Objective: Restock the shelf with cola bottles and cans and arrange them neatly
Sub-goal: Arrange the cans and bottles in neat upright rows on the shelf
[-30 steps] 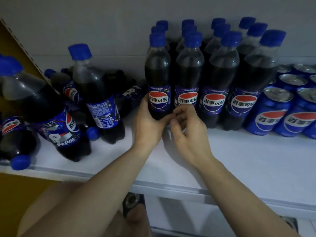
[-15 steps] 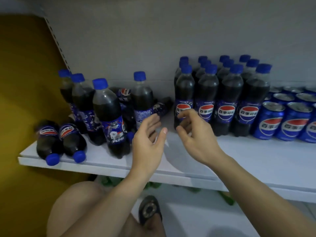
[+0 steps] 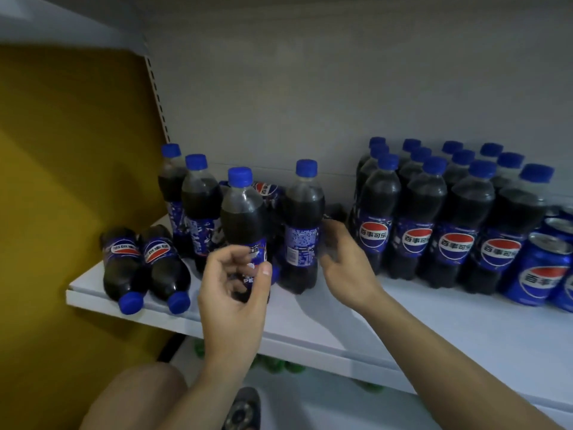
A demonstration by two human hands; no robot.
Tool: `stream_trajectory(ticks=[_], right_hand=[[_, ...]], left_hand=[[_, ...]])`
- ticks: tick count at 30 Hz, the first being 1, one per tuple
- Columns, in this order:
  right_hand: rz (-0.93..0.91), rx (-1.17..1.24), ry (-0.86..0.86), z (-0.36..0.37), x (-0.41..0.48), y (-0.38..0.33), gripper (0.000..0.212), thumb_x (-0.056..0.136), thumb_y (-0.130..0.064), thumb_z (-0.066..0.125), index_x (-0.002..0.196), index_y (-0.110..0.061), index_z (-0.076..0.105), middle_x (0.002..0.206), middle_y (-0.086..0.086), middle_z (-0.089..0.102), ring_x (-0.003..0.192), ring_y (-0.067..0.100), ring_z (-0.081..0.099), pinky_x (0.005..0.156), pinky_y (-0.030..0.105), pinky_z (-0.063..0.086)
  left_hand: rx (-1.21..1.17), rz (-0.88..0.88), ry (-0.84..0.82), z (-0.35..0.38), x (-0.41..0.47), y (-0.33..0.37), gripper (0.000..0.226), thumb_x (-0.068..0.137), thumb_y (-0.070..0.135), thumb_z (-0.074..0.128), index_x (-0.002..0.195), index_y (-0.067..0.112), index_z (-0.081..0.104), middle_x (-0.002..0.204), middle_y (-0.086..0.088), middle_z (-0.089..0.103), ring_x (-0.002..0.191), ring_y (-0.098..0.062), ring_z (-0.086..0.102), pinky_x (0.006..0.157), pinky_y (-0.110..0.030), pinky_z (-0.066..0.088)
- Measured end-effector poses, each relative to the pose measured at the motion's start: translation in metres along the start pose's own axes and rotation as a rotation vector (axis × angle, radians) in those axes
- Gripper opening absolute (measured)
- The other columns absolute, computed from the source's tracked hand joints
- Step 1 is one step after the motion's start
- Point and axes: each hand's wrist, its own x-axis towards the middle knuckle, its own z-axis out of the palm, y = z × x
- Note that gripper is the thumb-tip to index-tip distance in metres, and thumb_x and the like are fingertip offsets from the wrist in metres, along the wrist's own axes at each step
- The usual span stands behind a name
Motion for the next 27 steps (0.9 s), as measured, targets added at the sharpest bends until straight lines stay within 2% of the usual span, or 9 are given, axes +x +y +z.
stream_trajectory(ticks=[4,7,10,12,15,17,21,24,27], right_hand=[[-0.174,-0.378,-0.070,0.006,0.037,0.020,0.038,0.089,-0.002,0.058,0.126,-0.013,0.058,0.124,0.011,0.061,0.110,0.033,0.061,0.093,0.040,0.051],[-0.139,-0.436,-0.196,0.010,0.055,0.026,0.025,0.093,-0.009,0.060,0.117,-0.015,0.062,0.115,0.006,0.063,0.104,0.027,0.063,0.091,0.038,0.051],[-0.144,-0.411,-0.288,0.016,0.066,0.035,0.038,0.097,-0.019,0.061,0.135,-0.020,0.057,0.132,-0.002,0.058,0.124,0.021,0.054,0.108,0.035,0.043],[-0.197,-0.594,-0.337,0.018,0.073,0.036,0.044,0.099,-0.028,0.058,0.142,-0.022,0.049,0.145,0.005,0.049,0.135,0.027,0.044,0.109,0.034,0.037],[-0.204,-0.760,-0.344,0.017,0.083,0.025,0.031,0.102,-0.029,0.052,0.132,-0.022,0.055,0.140,0.010,0.055,0.127,0.028,0.048,0.102,0.032,0.037],[-0.210,-0.762,-0.384,0.012,0.087,0.014,0.017,0.104,-0.024,0.051,0.119,-0.025,0.059,0.130,0.009,0.060,0.111,0.024,0.054,0.091,0.030,0.039],[-0.156,-0.745,-0.484,-0.005,0.098,0.001,0.008,0.100,-0.026,0.059,0.095,-0.023,0.054,0.093,-0.004,0.058,0.087,0.018,0.055,0.076,0.026,0.041],[-0.069,-0.545,-0.460,-0.016,0.111,-0.015,0.019,0.093,-0.017,0.070,0.088,-0.027,0.054,0.088,-0.008,0.058,0.085,0.013,0.059,0.081,0.029,0.047],[-0.056,-0.364,-0.338,-0.015,0.122,-0.032,0.028,0.084,-0.021,0.075,0.107,-0.019,0.059,0.108,0.000,0.064,0.101,0.020,0.062,0.094,0.032,0.048]], left_hand=[[0.206,0.097,0.057,0.001,0.018,-0.020,0.080,0.072,0.014,0.087,0.138,0.020,0.042,0.139,-0.004,0.046,0.126,-0.013,0.051,0.103,-0.024,0.045],[0.142,-0.077,-0.089,0.004,0.030,-0.034,0.103,0.070,0.010,0.089,0.151,0.033,0.029,0.143,0.017,0.049,0.130,0.001,0.050,0.106,-0.031,0.049],[0.186,-0.154,-0.103,0.008,0.035,-0.046,0.096,0.073,0.012,0.087,0.148,0.039,0.032,0.133,0.024,0.056,0.119,0.009,0.055,0.104,-0.035,0.052],[0.195,-0.158,-0.086,0.007,0.038,-0.051,0.094,0.074,0.015,0.087,0.147,0.039,0.034,0.133,0.018,0.058,0.120,0.003,0.057,0.104,-0.041,0.051],[0.212,-0.169,-0.085,0.006,0.039,-0.053,0.093,0.074,0.016,0.087,0.147,0.037,0.034,0.133,0.013,0.059,0.120,-0.007,0.059,0.102,-0.046,0.052],[0.220,-0.161,-0.083,0.006,0.038,-0.053,0.092,0.074,0.016,0.086,0.147,0.037,0.033,0.133,0.011,0.059,0.119,-0.008,0.059,0.100,-0.048,0.053],[0.215,-0.154,-0.083,0.006,0.038,-0.052,0.094,0.075,0.013,0.085,0.148,0.038,0.031,0.136,0.009,0.058,0.122,-0.013,0.058,0.100,-0.051,0.053],[0.205,-0.148,-0.085,0.009,0.037,-0.051,0.094,0.076,0.011,0.084,0.149,0.036,0.031,0.137,0.008,0.057,0.124,-0.013,0.058,0.101,-0.050,0.052],[0.208,-0.135,-0.051,0.010,0.036,-0.051,0.093,0.076,0.012,0.084,0.149,0.036,0.031,0.136,0.006,0.057,0.122,-0.015,0.058,0.100,-0.051,0.052]])
